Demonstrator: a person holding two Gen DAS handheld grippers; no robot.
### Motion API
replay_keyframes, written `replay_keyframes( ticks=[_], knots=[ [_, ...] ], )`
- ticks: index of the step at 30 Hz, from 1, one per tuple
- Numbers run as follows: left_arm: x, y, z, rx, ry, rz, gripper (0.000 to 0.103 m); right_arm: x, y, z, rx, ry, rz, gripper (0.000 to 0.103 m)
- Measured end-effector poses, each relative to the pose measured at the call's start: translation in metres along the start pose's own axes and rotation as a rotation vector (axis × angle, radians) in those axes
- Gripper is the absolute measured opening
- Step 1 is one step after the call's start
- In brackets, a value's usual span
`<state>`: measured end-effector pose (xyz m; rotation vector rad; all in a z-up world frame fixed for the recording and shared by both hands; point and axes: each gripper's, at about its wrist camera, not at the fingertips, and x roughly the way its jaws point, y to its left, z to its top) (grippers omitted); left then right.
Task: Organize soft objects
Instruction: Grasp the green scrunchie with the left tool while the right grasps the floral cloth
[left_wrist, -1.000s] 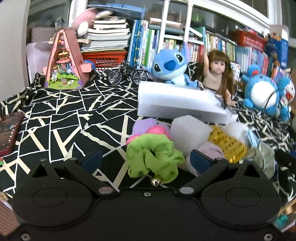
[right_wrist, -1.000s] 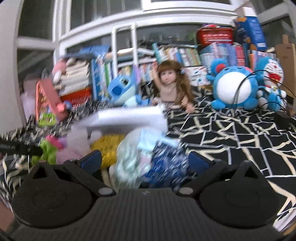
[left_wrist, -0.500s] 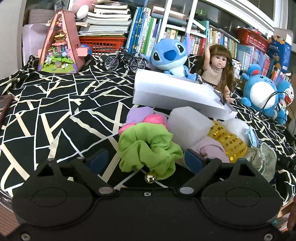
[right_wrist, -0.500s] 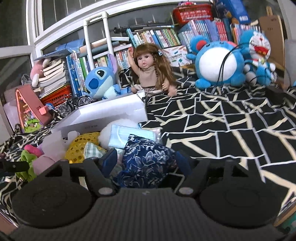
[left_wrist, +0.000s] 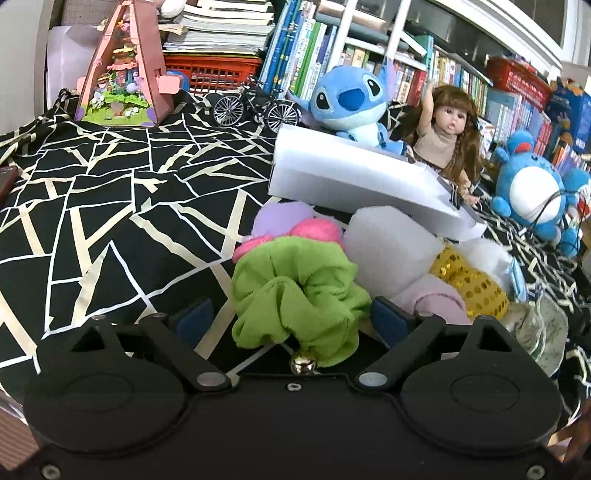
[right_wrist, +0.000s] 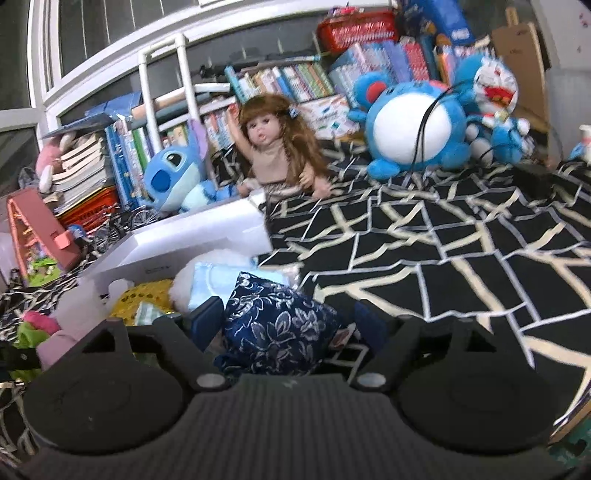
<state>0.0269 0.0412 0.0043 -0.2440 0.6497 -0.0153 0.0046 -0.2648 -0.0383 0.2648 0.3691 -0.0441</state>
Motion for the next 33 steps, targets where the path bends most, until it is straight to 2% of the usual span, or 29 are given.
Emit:
replay_keyframes(
  ticks=[4, 5, 7, 8, 11, 17, 21, 28, 30, 31, 32, 33],
  knots=[
    [-0.003, 0.005, 0.002, -0.028, -0.028, -0.004, 0.081, 0.004, 0.000, -0.001, -0.007, 0.012, -0.026, 0.087],
    [-0.005, 0.006, 0.002, -0.029, -0.037, 0.003, 0.071, 0.004, -0.001, -0.001, 0.000, 0.015, -0.030, 0.087],
    [-0.011, 0.005, 0.001, -0.019, -0.068, 0.034, 0.056, 0.003, -0.002, -0.002, 0.004, -0.002, -0.053, 0.079],
    [-0.013, 0.003, 0.000, 0.001, -0.084, 0.048, 0.053, 0.000, 0.001, -0.002, -0.012, -0.028, -0.086, 0.078],
    [-0.017, -0.001, 0.000, 0.035, -0.112, 0.077, 0.054, -0.006, 0.010, -0.004, -0.108, -0.086, -0.154, 0.077],
    [-0.010, 0.006, -0.003, -0.017, -0.077, 0.073, 0.067, 0.003, 0.000, -0.007, -0.051, -0.014, -0.145, 0.077],
    [-0.004, 0.008, -0.006, -0.015, -0.058, 0.075, 0.071, 0.006, -0.003, -0.012, -0.029, 0.003, -0.141, 0.077],
    [0.004, -0.002, -0.011, 0.050, -0.064, 0.083, 0.082, 0.010, -0.002, -0.014, -0.065, 0.011, -0.143, 0.077],
    [0.006, -0.007, -0.013, 0.088, -0.059, 0.093, 0.080, 0.011, 0.001, -0.016, -0.097, 0.009, -0.151, 0.076],
    [0.005, -0.008, -0.012, 0.097, -0.053, 0.093, 0.062, 0.011, 0.002, -0.016, -0.106, 0.010, -0.151, 0.074],
    [0.002, -0.007, -0.009, 0.084, -0.050, 0.086, 0.039, 0.011, 0.003, -0.016, -0.110, 0.011, -0.149, 0.072],
    [0.000, -0.003, -0.005, 0.053, -0.042, 0.066, 0.037, 0.010, 0.002, -0.014, -0.107, 0.012, -0.147, 0.069]
  ],
)
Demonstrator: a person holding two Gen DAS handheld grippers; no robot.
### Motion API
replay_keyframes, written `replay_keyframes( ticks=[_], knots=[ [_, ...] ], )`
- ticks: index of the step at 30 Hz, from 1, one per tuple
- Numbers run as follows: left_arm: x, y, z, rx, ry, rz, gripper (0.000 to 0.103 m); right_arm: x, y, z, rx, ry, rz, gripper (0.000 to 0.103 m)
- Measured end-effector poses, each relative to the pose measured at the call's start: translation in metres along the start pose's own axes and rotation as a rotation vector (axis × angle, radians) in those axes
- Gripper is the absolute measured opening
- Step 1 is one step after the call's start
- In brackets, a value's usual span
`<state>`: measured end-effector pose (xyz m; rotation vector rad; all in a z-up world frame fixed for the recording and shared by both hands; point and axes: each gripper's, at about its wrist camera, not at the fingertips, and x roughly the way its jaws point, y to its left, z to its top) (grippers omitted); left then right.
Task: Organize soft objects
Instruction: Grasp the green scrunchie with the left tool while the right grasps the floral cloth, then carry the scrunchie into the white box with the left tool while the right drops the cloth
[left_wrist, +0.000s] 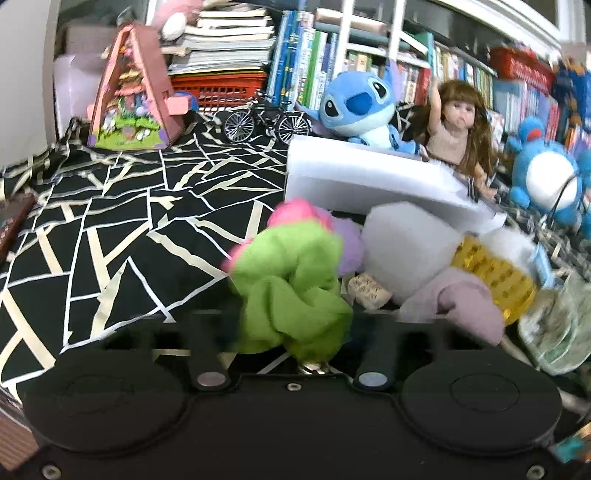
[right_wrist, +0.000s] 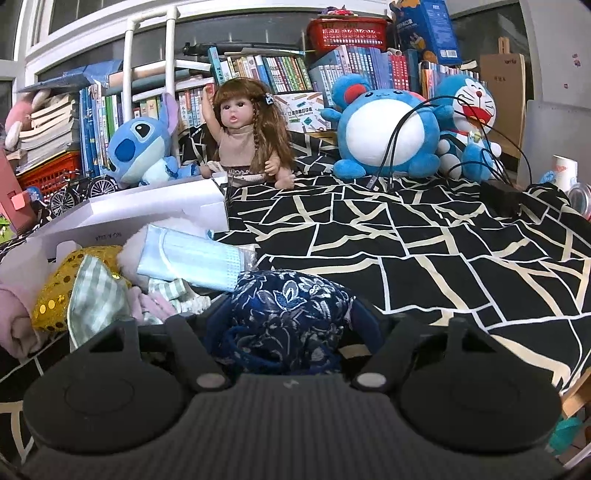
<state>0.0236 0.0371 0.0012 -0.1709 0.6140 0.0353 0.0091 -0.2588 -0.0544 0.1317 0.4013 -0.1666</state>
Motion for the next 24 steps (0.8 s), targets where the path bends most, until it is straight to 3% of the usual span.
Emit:
replay_keyframes(
  ticks=[2, 4, 7, 10, 16, 24],
  knots=[
    [-0.005, 0.008, 0.009, -0.037, 0.005, -0.032, 0.034, -0.003, -0.003, 0.004, 0.016, -0.008, 0.016, 0.063],
    [-0.014, 0.009, 0.017, 0.001, -0.032, -0.024, 0.034, -0.006, -0.005, 0.009, 0.018, -0.019, 0.017, 0.057],
    [-0.026, 0.006, 0.029, 0.060, -0.097, 0.000, 0.034, -0.008, -0.007, 0.018, 0.014, -0.036, 0.018, 0.057],
    [-0.030, 0.008, 0.042, 0.056, -0.118, -0.012, 0.034, -0.008, -0.007, 0.028, 0.010, -0.048, 0.026, 0.056],
    [-0.022, 0.011, 0.074, 0.029, -0.101, -0.052, 0.034, -0.005, -0.005, 0.051, 0.027, -0.061, 0.076, 0.056],
    [-0.002, -0.002, 0.126, 0.033, -0.071, -0.139, 0.034, 0.015, 0.005, 0.101, 0.085, 0.004, 0.201, 0.056]
  ],
)
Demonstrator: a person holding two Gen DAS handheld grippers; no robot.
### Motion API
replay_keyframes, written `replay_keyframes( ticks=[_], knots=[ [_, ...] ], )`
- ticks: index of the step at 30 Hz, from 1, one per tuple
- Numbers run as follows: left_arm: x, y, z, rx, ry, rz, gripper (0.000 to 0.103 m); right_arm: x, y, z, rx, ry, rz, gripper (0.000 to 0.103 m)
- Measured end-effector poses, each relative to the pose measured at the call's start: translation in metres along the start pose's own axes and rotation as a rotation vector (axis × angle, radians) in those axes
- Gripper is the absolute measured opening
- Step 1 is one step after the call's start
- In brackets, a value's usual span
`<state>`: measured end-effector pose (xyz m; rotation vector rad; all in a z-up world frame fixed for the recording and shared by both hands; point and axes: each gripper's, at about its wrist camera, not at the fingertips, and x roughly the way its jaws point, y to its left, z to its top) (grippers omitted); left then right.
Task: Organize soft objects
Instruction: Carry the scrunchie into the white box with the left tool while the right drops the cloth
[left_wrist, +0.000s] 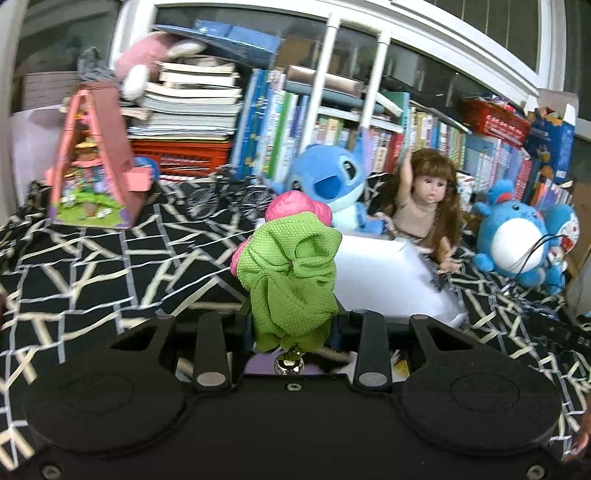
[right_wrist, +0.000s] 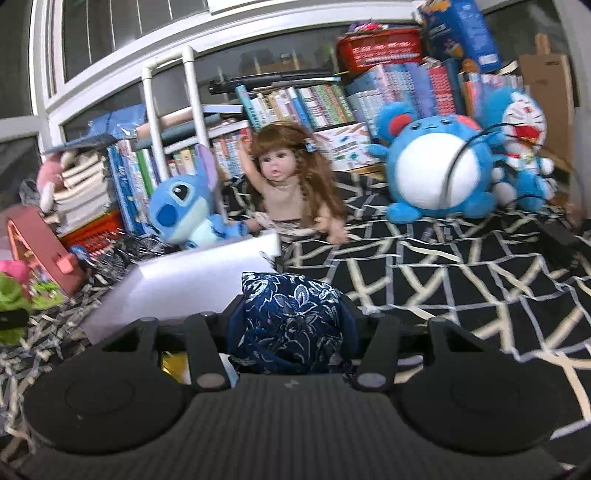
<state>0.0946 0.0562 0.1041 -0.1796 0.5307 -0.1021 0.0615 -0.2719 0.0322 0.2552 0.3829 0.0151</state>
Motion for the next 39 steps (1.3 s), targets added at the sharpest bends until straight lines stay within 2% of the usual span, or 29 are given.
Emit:
replay_keyframes(
  ticks=[5, 9, 14, 20, 24, 31, 39],
  knots=[
    [0.029, -0.010, 0.028, 0.005, 0.028, -0.070, 0.034, 0.027, 0.015, 0.035, 0.041, 0.066, 0.101, 0.056],
    [0.064, -0.016, 0.045, -0.021, 0.092, -0.120, 0.034, 0.051, 0.033, 0.053, 0.021, 0.102, 0.153, 0.056],
    [0.112, -0.032, 0.056, 0.020, 0.119, -0.075, 0.034, 0.092, 0.054, 0.070, -0.001, 0.151, 0.210, 0.056],
    [0.172, -0.044, 0.043, 0.010, 0.218, -0.025, 0.034, 0.145, 0.075, 0.070, -0.036, 0.220, 0.210, 0.056],
    [0.197, -0.045, 0.034, 0.024, 0.250, 0.026, 0.034, 0.177, 0.080, 0.061, -0.028, 0.275, 0.167, 0.056],
    [0.217, -0.042, 0.024, 0.031, 0.285, 0.053, 0.034, 0.209, 0.080, 0.044, 0.019, 0.340, 0.136, 0.056],
    [0.223, -0.042, 0.022, 0.039, 0.318, 0.057, 0.035, 0.222, 0.077, 0.034, 0.037, 0.365, 0.107, 0.056]
  ],
)
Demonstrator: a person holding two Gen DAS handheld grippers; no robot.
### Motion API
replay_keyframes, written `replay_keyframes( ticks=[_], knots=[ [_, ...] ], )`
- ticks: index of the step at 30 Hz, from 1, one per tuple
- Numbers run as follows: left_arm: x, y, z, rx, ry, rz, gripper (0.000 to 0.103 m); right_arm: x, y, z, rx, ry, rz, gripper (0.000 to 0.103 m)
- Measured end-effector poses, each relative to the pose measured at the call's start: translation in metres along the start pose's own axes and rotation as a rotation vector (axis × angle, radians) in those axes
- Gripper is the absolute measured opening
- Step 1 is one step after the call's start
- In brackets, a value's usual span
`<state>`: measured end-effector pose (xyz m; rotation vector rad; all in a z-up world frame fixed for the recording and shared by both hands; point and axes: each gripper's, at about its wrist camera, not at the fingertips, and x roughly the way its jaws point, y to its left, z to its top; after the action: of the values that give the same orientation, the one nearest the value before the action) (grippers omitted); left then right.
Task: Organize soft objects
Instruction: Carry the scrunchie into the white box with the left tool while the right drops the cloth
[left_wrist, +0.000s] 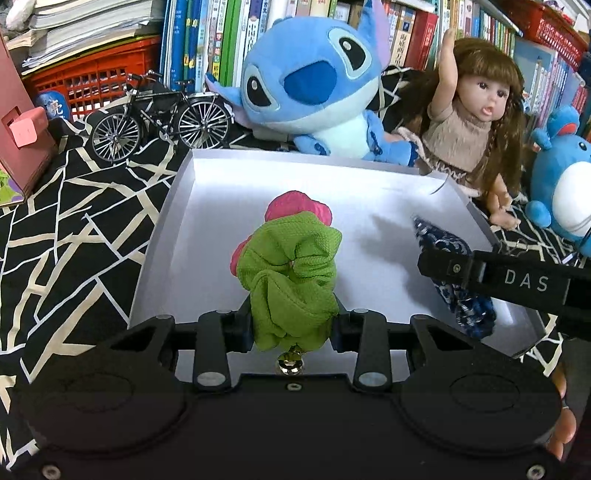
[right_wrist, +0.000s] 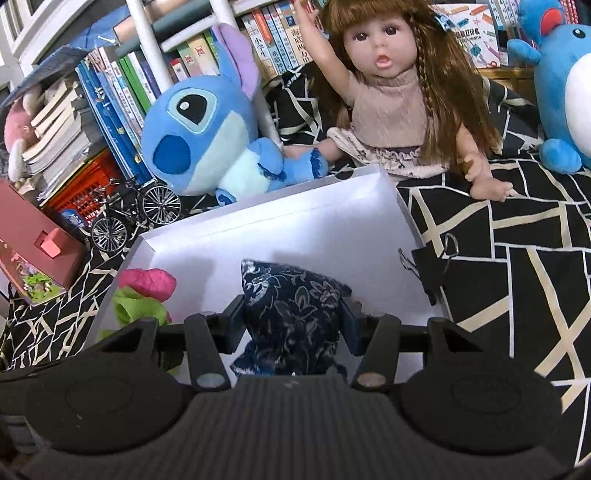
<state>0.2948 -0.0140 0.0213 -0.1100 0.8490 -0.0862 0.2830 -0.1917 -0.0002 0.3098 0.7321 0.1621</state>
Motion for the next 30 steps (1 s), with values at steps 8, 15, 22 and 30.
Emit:
replay_keyframes(
  ticks=[8, 15, 22, 30],
  knots=[
    [0.002, 0.002, 0.000, -0.003, 0.007, 0.003, 0.037, 0.003, -0.001, -0.005, 0.000, -0.002, 0.002, 0.056],
    [0.003, 0.001, 0.000, 0.016, 0.001, 0.000, 0.038, 0.001, -0.007, -0.009, 0.027, -0.011, 0.027, 0.057],
    [0.003, 0.002, -0.001, 0.020, -0.008, 0.002, 0.040, 0.001, -0.008, -0.011, 0.029, -0.018, 0.033, 0.059],
    [-0.001, 0.007, 0.001, -0.015, 0.001, 0.009, 0.049, -0.002, -0.008, -0.012, 0.036, -0.029, 0.049, 0.075]
  ],
)
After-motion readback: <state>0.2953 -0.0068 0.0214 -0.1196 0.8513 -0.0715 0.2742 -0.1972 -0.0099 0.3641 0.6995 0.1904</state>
